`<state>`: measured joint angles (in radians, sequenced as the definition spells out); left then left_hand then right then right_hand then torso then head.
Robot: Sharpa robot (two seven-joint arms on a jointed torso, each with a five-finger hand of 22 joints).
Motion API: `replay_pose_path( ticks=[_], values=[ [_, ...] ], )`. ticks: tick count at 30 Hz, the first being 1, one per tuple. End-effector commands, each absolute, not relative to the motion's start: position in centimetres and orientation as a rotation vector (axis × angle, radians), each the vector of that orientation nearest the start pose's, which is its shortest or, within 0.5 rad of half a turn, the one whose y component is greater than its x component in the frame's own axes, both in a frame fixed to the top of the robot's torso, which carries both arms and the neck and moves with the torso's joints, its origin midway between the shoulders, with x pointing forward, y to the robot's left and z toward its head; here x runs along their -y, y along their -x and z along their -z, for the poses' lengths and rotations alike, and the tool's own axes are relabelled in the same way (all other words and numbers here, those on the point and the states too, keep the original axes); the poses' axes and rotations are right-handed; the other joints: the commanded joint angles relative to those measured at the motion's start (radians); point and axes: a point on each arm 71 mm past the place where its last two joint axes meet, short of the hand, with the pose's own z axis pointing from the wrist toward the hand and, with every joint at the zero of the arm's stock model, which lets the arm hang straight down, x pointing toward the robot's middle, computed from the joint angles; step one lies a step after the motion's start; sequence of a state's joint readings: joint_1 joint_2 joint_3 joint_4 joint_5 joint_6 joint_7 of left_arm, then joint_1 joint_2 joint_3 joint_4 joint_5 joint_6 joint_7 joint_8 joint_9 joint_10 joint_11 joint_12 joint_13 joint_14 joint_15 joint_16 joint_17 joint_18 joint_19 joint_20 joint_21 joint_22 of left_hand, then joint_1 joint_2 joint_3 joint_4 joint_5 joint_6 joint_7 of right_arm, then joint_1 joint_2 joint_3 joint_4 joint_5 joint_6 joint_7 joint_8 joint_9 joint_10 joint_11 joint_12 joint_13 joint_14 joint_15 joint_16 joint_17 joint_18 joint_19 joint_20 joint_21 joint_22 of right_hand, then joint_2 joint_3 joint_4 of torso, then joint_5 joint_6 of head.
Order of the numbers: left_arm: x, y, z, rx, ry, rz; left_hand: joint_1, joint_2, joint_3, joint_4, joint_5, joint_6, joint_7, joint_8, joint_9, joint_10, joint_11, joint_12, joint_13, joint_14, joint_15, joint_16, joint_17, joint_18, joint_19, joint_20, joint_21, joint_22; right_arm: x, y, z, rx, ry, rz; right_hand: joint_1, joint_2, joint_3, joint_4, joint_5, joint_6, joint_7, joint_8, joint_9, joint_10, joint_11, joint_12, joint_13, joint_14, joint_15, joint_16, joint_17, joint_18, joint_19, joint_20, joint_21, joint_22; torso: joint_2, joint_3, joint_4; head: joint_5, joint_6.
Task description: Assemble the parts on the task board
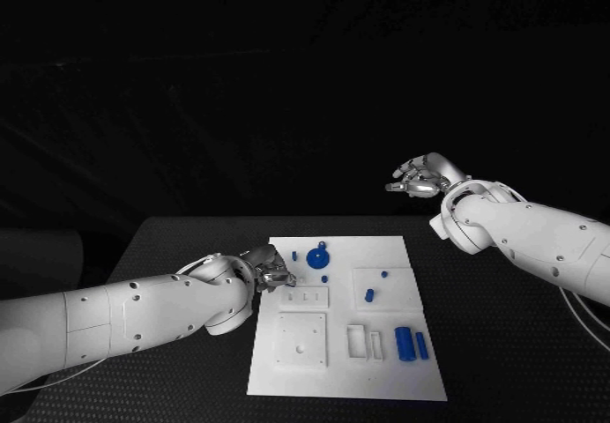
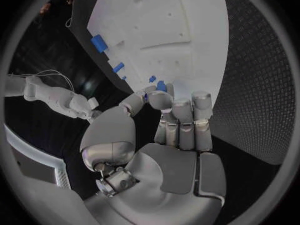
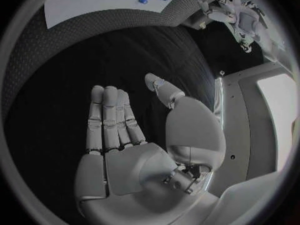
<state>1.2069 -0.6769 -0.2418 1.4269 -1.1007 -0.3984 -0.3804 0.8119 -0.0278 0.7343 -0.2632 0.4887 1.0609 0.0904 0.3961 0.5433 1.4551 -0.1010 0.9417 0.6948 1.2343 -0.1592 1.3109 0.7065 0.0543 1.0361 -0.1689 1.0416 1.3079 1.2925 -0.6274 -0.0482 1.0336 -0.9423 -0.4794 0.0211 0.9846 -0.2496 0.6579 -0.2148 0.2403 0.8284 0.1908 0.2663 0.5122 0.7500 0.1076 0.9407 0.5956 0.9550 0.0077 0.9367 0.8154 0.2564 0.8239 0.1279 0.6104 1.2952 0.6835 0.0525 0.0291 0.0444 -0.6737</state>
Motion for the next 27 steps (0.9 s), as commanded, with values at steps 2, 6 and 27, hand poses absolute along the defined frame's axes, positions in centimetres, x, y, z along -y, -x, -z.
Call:
replay_pose_path(
  ticks=[2, 6, 27],
  values=[
    [-16.6, -47.3, 27.2, -1.955, 0.273, 0.516, 0.007, 0.002, 0.004, 0.002, 0.005, 0.177, -0.117, 0.046, 0.197, -0.032, -0.035, 0.007, 0.002, 0.032, -0.058, 0.007, -0.001, 0.011, 0.01, -0.107, 0.007, 0.02, 24.6, -58.5, 15.5, -1.478, -0.432, -0.707, -0.003, 0.007, 0.006, -0.005, 0.002, -0.003, 0.004, 0.004, 0.001, -0.012, 0.022, -0.076, -0.1, -0.057, 0.044, -0.107, -0.071, -0.034, -0.083, 0.026, -0.083, -0.031, 0.001, 0.0002, 0.0002, -0.001, -0.001],
    [-16.1, -47.1, 27.7, -1.963, 0.268, 0.525, 0.006, 0.002, 0.005, 0.004, -0.002, 0.177, -0.117, 0.047, 0.198, -0.034, -0.035, 0.012, 0.003, 0.031, -0.058, 0.01, -0.002, 0.011, 0.01, -0.107, 0.008, 0.02, 24.3, -58.6, 15.6, -1.487, -0.451, -0.726, -0.001, 0.01, 0.002, -0.005, 0.005, -0.005, 0.005, 0.007, -0.002, 0.003, 0.031, -0.138, -0.195, -0.083, 0.074, -0.191, -0.139, -0.044, -0.135, 0.045, -0.14, -0.049, 0.002, -0.0004, -0.0009, -0.002, -0.003],
    [-14.2, -46.8, 29.1, -2.026, 0.231, 0.537, -0.004, 0.017, 0.003, 0.027, -0.076, 0.181, -0.118, 0.047, 0.207, -0.043, -0.035, 0.034, 0.003, 0.025, -0.057, 0.027, -0.015, 0.013, 0.003, -0.104, 0.016, 0.02, 23.3, -58.9, 15.7, -1.5, -0.45, -0.748, 0.012, 0.018, -0.013, -0.001, 0.02, -0.009, 0.007, 0.009, -0.013, 0.032, 0.044, -0.202, -0.336, -0.083, 0.098, -0.278, -0.223, -0.043, -0.166, 0.066, -0.204, -0.057, 0.003, 0.0001, -0.0014, -0.009, 0.0]
  ],
)
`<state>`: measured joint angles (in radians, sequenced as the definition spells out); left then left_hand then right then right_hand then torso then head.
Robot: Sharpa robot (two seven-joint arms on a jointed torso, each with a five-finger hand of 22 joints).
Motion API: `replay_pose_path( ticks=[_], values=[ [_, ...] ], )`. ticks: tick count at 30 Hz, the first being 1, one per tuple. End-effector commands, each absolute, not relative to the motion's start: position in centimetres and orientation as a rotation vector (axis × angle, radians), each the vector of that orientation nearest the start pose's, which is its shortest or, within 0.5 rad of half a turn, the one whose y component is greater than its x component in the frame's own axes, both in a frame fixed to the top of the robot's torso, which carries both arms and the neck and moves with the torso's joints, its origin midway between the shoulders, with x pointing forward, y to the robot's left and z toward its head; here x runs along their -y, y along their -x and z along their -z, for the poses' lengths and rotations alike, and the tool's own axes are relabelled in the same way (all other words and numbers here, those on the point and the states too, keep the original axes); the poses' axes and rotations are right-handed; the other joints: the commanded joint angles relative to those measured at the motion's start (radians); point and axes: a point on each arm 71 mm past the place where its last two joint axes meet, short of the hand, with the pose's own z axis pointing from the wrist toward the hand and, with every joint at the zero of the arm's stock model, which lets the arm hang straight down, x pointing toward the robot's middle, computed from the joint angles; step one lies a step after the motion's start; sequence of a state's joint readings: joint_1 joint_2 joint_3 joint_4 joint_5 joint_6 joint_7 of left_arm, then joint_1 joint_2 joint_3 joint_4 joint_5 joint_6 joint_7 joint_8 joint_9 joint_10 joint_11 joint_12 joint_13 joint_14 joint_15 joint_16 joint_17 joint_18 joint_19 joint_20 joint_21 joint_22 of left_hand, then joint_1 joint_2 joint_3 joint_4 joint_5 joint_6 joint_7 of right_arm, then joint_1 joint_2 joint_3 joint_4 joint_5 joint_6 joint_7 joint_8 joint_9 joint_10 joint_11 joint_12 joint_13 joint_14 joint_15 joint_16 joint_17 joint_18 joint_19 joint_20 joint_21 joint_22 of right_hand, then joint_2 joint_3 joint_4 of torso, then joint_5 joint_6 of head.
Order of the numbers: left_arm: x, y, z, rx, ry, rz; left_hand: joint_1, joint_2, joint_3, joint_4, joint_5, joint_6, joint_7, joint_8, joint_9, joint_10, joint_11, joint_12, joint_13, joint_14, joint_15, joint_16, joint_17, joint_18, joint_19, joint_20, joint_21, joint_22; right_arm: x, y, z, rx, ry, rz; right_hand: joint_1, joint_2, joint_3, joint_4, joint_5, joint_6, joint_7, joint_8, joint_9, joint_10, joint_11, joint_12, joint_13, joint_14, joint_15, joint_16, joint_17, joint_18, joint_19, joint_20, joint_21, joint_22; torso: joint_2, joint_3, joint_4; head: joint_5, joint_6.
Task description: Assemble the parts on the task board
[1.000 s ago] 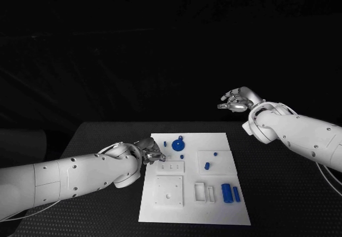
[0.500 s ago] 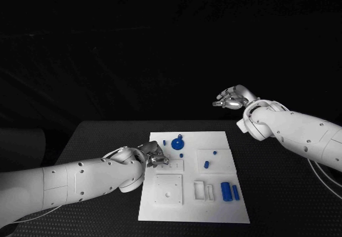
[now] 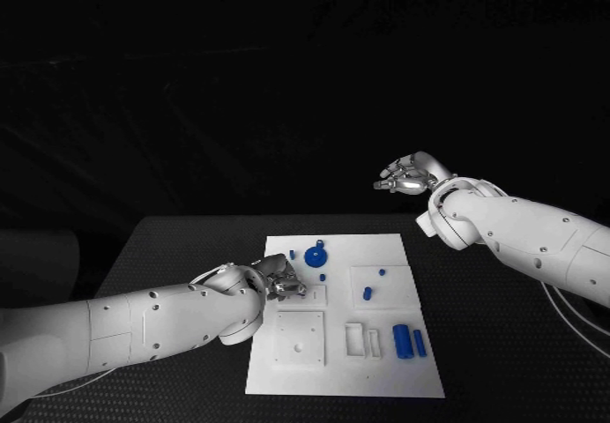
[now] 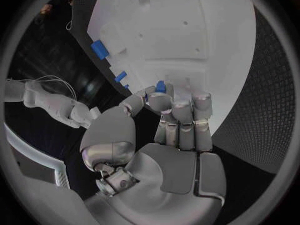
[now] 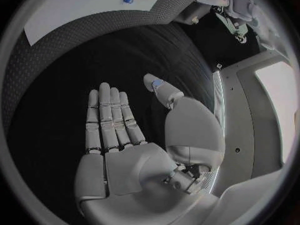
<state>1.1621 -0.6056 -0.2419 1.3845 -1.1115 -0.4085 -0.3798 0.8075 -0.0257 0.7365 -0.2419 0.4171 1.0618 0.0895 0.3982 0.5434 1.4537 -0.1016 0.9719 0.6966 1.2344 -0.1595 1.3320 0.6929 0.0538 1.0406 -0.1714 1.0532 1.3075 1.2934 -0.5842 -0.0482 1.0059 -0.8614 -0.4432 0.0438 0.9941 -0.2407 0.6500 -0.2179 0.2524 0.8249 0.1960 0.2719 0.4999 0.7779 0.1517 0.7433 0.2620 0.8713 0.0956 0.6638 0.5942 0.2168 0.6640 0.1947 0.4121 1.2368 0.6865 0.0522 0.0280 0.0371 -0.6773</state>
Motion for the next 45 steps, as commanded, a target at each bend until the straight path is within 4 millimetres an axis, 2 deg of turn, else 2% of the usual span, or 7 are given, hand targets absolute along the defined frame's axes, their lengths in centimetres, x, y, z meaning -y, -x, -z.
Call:
replay_pose_path(
  ticks=[1, 13, 27, 34, 45],
  values=[
    [-14.17, -46.84, 29.13, -2.029, 0.23, 0.535, 0.0, 0.015, 0.001, 0.006, -0.005, 0.18, -0.117, 0.045, 0.207, -0.042, -0.035, 0.004, 0.001, 0.025, -0.056, 0.006, -0.001, 0.013, -0.002, -0.102, 0.005, 0.02, 23.28, -58.85, 15.73, -1.501, -0.45, -0.749, 0.003, 0.009, -0.005, 0.002, 0.009, -0.005, 0.002, 0.004, -0.001, 0.004, 0.0, -0.005, -0.004, 0.0, 0.01, -0.006, -0.002, -0.004, -0.007, -0.001, -0.007, 0.002, 0.0, 0.0002, 0.0005, -0.002, 0.004],
    [-14.11, -46.93, 29.54, -2.043, 0.221, 0.52, -0.005, 0.022, 0.0, 0.012, -0.027, 0.182, -0.117, 0.045, 0.21, -0.044, -0.035, 0.011, 0.001, 0.024, -0.055, 0.013, -0.005, 0.014, -0.004, -0.101, 0.008, 0.02, 23.02, -58.73, 15.73, -1.506, -0.448, -0.758, 0.003, 0.011, -0.008, 0.003, 0.023, -0.005, 0.002, 0.004, -0.003, 0.006, 0.001, -0.005, -0.017, -0.002, 0.012, -0.009, -0.006, -0.003, -0.009, 0.001, -0.013, 0.004, 0.0, -0.0002, 0.0015, -0.003, 0.001],
    [-14.25, -47.2, 29.64, -2.044, 0.223, 0.505, -0.014, 0.034, 0.0, 0.023, -0.063, 0.185, -0.118, 0.046, 0.214, -0.046, -0.036, 0.021, 0.0, 0.022, -0.055, 0.023, -0.01, 0.015, -0.007, -0.1, 0.013, 0.02, 22.63, -58.55, 15.7, -1.51, -0.443, -0.77, 0.004, 0.013, -0.01, 0.004, 0.035, -0.005, 0.002, 0.004, -0.005, 0.006, 0.002, -0.004, -0.028, -0.004, 0.014, -0.01, -0.009, -0.003, -0.012, 0.003, -0.018, 0.007, 0.001, -0.0016, 0.0018, -0.004, 0.002],
    [-14.1, -47.19, 29.64, -2.044, 0.222, 0.505, -0.022, 0.043, 0.0, 0.029, -0.084, 0.184, -0.119, 0.046, 0.216, -0.047, -0.036, 0.026, -0.002, 0.02, -0.055, 0.027, -0.014, 0.015, -0.009, -0.1, 0.015, 0.02, 22.61, -58.54, 15.7, -1.511, -0.443, -0.771, 0.003, 0.013, -0.011, 0.005, 0.039, -0.005, 0.002, 0.004, -0.006, 0.006, 0.002, -0.004, -0.032, -0.005, 0.015, -0.01, -0.01, -0.003, -0.013, 0.004, -0.021, 0.008, 0.001, -0.0011, 0.0016, -0.005, 0.002],
    [-13.93, -47.3, 29.61, -2.034, 0.218, 0.499, -0.024, 0.046, 0.002, 0.031, -0.1, 0.183, -0.118, 0.045, 0.217, -0.049, -0.036, 0.027, -0.004, 0.018, -0.056, 0.029, -0.017, 0.016, -0.01, -0.1, 0.016, 0.02, 22.56, -58.53, 15.71, -1.512, -0.443, -0.773, 0.002, 0.014, -0.013, 0.007, 0.046, -0.005, 0.002, 0.004, -0.007, 0.006, 0.003, -0.003, -0.038, -0.007, 0.016, -0.011, -0.011, -0.003, -0.015, 0.005, -0.024, 0.009, 0.001, -0.0007, 0.0013, -0.006, 0.004]
  ],
)
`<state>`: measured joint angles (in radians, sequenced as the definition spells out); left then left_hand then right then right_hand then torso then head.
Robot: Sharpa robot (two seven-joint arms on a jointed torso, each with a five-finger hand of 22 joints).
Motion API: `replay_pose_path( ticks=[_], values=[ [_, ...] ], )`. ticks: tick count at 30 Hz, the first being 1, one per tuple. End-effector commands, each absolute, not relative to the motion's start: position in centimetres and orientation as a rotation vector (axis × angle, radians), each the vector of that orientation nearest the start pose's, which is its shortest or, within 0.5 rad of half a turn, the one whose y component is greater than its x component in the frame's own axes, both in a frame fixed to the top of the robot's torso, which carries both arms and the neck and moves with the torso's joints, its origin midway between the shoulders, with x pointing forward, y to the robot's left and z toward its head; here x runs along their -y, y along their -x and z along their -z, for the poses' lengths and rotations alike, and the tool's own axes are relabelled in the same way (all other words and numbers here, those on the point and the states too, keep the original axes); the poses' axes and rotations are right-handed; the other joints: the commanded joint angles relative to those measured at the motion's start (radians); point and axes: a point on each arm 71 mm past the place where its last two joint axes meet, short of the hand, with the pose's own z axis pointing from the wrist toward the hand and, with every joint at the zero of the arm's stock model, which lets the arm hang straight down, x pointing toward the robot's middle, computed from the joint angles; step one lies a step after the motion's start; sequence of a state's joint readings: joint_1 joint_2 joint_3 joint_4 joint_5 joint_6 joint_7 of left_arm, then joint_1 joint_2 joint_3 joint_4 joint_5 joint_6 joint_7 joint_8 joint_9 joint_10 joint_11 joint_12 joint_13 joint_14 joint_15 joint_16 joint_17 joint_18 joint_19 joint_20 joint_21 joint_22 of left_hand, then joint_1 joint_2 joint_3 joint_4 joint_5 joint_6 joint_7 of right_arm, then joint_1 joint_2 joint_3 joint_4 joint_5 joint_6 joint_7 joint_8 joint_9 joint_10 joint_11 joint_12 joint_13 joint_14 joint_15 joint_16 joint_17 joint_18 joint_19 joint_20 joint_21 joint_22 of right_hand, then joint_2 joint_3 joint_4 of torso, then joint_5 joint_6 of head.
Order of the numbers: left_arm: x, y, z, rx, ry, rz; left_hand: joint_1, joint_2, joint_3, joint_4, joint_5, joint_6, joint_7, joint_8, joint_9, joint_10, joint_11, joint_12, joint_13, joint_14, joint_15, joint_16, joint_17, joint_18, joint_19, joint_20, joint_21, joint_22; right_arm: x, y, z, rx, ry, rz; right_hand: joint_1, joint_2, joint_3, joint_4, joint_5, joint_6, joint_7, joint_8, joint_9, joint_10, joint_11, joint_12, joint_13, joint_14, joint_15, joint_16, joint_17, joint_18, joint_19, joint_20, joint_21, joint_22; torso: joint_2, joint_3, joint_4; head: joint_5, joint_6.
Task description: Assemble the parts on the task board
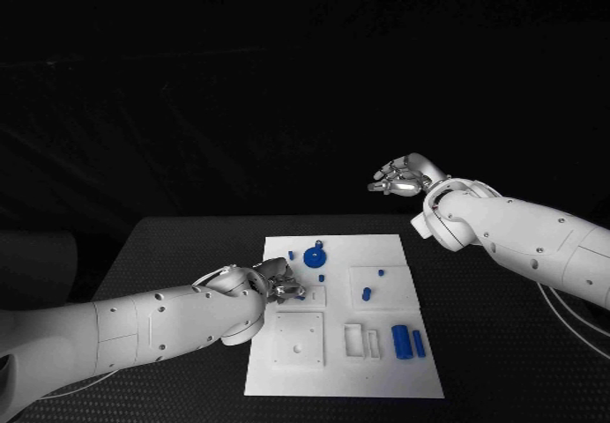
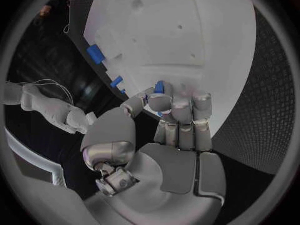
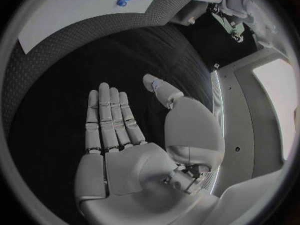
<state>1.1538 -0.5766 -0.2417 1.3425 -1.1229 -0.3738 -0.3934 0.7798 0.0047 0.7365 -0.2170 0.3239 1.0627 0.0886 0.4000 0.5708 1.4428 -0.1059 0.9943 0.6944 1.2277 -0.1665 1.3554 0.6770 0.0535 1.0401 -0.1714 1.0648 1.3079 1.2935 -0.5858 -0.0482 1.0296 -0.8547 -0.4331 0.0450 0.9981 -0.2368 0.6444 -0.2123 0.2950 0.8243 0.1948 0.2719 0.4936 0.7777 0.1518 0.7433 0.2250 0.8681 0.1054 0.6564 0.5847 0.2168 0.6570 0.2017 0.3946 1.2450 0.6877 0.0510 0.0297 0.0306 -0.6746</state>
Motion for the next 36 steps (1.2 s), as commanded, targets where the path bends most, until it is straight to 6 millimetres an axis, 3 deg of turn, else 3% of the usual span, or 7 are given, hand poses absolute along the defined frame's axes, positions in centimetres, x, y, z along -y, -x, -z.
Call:
replay_pose_path(
  ticks=[1, 36],
  values=[
    [-13.94, -47.32, 29.59, -2.031, 0.215, 0.497, 0.004, 0.016, 0.002, 0.006, -0.008, 0.182, -0.117, 0.043, 0.189, -0.039, -0.032, 0.005, -0.002, 0.025, -0.049, 0.006, -0.001, 0.017, -0.01, -0.1, 0.005, 0.019, 22.59, -58.54, 15.71, -1.512, -0.444, -0.772, -0.002, 0.01, -0.007, 0.002, 0.004, -0.004, 0.003, 0.005, -0.001, 0.006, 0.003, -0.002, -0.002, -0.004, 0.006, -0.003, -0.002, -0.003, -0.008, -0.002, -0.007, 0.001, 0.0, 0.0005, -0.0004, 0.0, 0.001],
    [-13.47, -47.32, 29.72, -2.01, 0.215, 0.506, 0.008, 0.013, 0.007, 0.008, -0.02, 0.18, -0.117, 0.042, 0.191, -0.04, -0.031, 0.006, -0.005, 0.023, -0.049, 0.007, -0.006, 0.018, -0.01, -0.101, 0.007, 0.019, 22.46, -58.5, 15.74, -1.517, -0.448, -0.779, -0.007, 0.012, -0.012, 0.008, 0.022, -0.005, 0.004, 0.004, -0.005, 0.002, 0.005, 0.0, -0.02, -0.014, 0.01, -0.005, -0.004, -0.004, -0.015, 0.001, -0.017, 0.007, 0.001, 0.0004, -0.0003, -0.004, 0.004]
  ],
)
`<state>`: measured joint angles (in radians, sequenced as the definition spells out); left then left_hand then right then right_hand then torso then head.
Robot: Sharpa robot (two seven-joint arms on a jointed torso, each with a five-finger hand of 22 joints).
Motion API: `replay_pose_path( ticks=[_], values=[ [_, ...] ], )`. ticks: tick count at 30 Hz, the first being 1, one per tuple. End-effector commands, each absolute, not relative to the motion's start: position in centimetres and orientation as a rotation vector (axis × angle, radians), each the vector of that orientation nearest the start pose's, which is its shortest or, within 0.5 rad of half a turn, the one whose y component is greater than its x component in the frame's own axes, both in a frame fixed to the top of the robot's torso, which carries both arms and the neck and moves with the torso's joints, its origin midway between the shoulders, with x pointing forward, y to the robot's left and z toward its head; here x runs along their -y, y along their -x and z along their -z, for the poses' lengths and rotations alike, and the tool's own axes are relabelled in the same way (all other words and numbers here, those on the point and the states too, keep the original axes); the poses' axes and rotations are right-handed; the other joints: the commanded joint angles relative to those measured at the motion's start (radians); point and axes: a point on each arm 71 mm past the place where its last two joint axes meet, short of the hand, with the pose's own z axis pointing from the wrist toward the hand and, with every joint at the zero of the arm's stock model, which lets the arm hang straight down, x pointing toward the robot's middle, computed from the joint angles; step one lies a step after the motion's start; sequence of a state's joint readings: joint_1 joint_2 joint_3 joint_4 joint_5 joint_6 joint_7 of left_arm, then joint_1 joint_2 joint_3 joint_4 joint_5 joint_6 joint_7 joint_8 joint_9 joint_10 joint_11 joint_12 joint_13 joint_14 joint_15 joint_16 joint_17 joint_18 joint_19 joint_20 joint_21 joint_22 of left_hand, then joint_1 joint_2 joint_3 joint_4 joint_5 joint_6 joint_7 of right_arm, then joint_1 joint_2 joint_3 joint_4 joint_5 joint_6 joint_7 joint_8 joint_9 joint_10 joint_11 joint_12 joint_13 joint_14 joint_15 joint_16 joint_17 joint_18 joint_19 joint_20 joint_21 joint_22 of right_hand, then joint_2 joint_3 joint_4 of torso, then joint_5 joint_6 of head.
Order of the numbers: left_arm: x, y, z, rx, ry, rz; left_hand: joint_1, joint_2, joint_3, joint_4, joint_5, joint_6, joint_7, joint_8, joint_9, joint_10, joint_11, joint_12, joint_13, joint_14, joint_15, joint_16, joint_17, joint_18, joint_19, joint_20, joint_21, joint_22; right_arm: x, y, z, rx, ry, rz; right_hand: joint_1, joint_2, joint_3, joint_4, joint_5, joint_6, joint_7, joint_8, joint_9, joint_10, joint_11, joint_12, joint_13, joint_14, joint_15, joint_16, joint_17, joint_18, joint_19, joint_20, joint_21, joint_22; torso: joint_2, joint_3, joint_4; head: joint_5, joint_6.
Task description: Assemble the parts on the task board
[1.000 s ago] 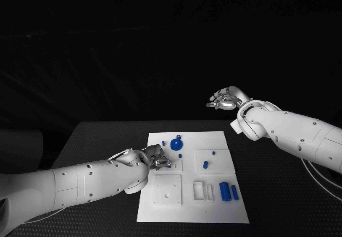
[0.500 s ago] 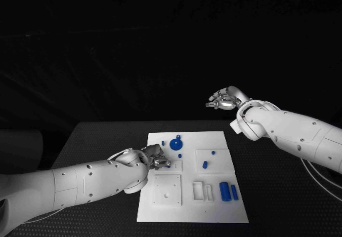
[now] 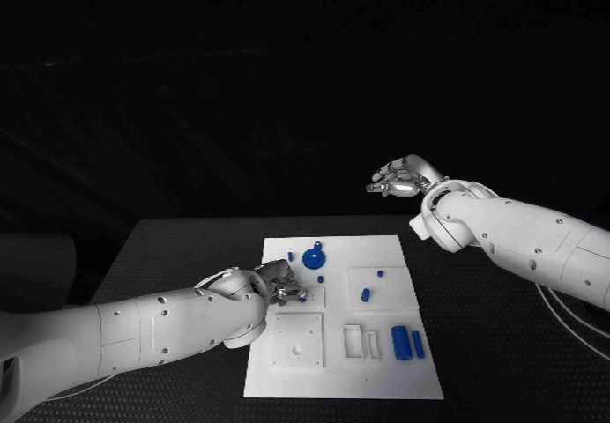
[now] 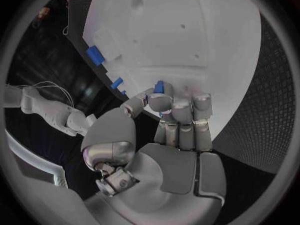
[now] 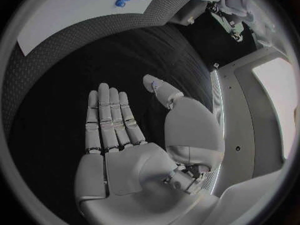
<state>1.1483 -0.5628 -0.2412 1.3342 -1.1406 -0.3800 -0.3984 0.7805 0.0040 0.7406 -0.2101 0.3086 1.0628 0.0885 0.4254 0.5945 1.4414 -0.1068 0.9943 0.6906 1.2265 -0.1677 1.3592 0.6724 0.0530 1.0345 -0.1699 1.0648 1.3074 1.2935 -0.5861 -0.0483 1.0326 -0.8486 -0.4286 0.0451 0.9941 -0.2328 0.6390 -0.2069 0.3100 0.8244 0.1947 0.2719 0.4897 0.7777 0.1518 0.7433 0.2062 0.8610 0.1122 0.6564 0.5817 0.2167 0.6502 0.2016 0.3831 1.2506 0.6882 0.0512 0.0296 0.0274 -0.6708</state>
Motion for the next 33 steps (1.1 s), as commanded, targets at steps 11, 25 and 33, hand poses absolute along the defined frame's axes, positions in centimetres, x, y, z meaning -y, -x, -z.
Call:
replay_pose_path(
  ticks=[11, 25, 33],
  values=[
    [-13.9, -47.53, 29.65, -1.989, 0.218, 0.497, 0.009, 0.013, 0.004, 0.002, -0.007, 0.179, -0.117, 0.016, 0.167, -0.039, -0.031, 0.005, -0.002, 0.024, -0.048, 0.003, -0.002, 0.019, -0.005, -0.103, 0.007, 0.019, 22.46, -58.51, 15.75, -1.517, -0.45, -0.78, -0.004, 0.008, -0.007, 0.003, 0.009, -0.005, 0.004, 0.004, -0.002, 0.001, 0.005, 0.0, -0.005, -0.009, 0.004, -0.005, -0.002, -0.004, -0.009, 0.001, -0.008, 0.002, 0.0, 0.0002, 0.0007, -0.001, 0.0],
    [-13.71, -47.48, 29.56, -1.981, 0.215, 0.509, 0.011, 0.012, 0.005, 0.002, -0.007, 0.179, -0.117, 0.016, 0.167, -0.039, -0.031, 0.005, -0.003, 0.024, -0.049, 0.004, -0.003, 0.019, -0.004, -0.103, 0.008, 0.019, 22.43, -58.54, 15.78, -1.519, -0.452, -0.782, -0.005, 0.01, -0.008, 0.005, 0.01, -0.005, 0.004, 0.005, -0.002, 0.0, 0.006, 0.001, -0.008, -0.012, 0.005, -0.006, -0.002, -0.004, -0.011, 0.002, -0.011, 0.003, -0.001, 0.0004, 0.0002, -0.003, -0.003],
    [-13.73, -47.56, 29.67, -1.992, 0.211, 0.503, 0.012, 0.01, 0.006, 0.002, -0.007, 0.179, -0.117, 0.015, 0.168, -0.039, -0.031, 0.005, -0.004, 0.024, -0.049, 0.004, -0.004, 0.019, -0.004, -0.103, 0.008, 0.019, 22.38, -58.58, 15.81, -1.522, -0.454, -0.784, -0.007, 0.011, -0.009, 0.008, 0.011, -0.005, 0.004, 0.005, -0.003, -0.001, 0.006, 0.002, -0.011, -0.013, 0.006, -0.005, -0.002, -0.004, -0.012, 0.003, -0.013, 0.004, -0.001, 0.0012, 0.0012, -0.002, -0.004]
  ],
)
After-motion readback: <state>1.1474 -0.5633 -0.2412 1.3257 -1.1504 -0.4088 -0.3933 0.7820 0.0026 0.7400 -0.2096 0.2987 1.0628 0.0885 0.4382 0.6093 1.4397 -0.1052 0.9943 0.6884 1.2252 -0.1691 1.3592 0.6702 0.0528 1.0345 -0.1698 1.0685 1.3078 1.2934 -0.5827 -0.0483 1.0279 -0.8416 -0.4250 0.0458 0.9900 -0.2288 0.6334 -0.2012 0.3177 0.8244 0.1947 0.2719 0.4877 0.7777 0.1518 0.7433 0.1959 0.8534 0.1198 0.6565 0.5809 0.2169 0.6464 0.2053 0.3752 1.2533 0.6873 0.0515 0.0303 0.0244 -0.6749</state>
